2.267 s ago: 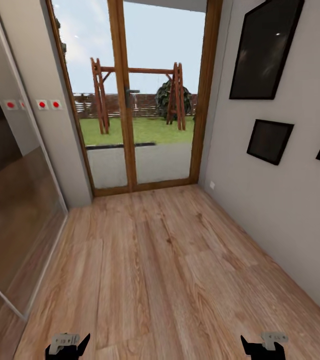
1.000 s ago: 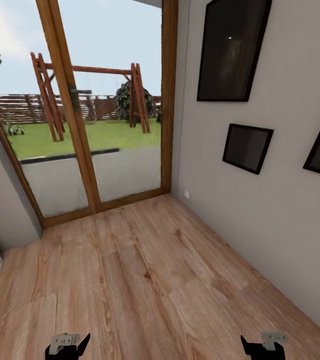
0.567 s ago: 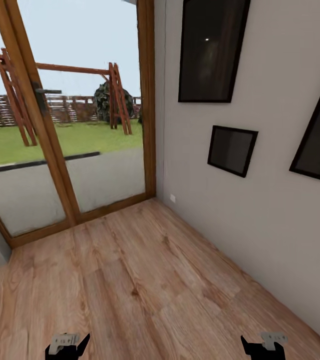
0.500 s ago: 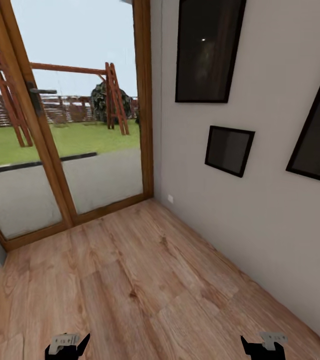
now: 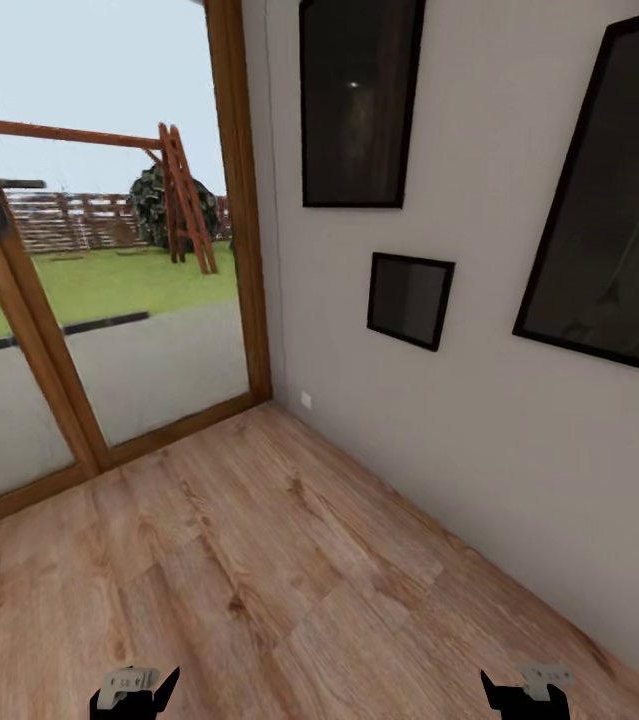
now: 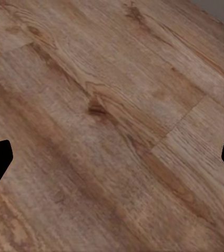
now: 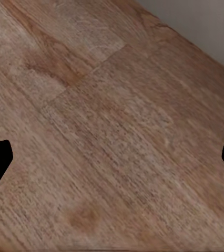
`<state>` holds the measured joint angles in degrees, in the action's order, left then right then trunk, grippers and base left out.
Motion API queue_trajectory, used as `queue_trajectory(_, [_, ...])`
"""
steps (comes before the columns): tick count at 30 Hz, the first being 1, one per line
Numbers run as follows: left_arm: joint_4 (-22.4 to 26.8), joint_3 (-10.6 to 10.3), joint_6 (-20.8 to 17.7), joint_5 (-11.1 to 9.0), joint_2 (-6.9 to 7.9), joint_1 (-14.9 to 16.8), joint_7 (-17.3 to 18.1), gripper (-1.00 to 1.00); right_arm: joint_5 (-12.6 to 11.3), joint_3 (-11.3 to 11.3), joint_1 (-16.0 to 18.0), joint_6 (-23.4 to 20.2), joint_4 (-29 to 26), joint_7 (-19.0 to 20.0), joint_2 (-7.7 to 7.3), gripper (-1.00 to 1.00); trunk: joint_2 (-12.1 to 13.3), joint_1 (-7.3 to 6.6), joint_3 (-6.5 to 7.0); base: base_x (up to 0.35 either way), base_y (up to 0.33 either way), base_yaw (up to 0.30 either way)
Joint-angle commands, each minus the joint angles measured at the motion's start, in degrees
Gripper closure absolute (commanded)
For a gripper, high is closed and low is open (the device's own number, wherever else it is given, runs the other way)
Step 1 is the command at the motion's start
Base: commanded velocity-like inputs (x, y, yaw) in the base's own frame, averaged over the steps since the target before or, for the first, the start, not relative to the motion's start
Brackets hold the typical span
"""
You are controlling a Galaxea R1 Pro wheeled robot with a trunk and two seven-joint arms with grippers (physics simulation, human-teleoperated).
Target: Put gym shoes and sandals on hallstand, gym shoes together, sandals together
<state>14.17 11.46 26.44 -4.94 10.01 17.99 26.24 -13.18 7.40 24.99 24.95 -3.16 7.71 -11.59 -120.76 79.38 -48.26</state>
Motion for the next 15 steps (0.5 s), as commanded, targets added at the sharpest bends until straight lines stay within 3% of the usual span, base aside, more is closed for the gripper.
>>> queue_trajectory(1, [-0.04,0.15,-0.07,-0.51,0.01,0.02,0.56,-1.00,-0.62,0.41,0.06,0.19,0.09,0.29,-0.01,-1.00,-0.02,-0.01,-0.03,0.002,0.000,-0.258])
queue_trajectory(15, [-0.05,0.15,-0.07,-0.51,0.01,0.02,0.56,-1.00,-0.62,0.37,0.06,0.19,0.09,0.31,-0.01,-1.00,-0.02,-0.01,0.25,0.000,0.000,-0.258])
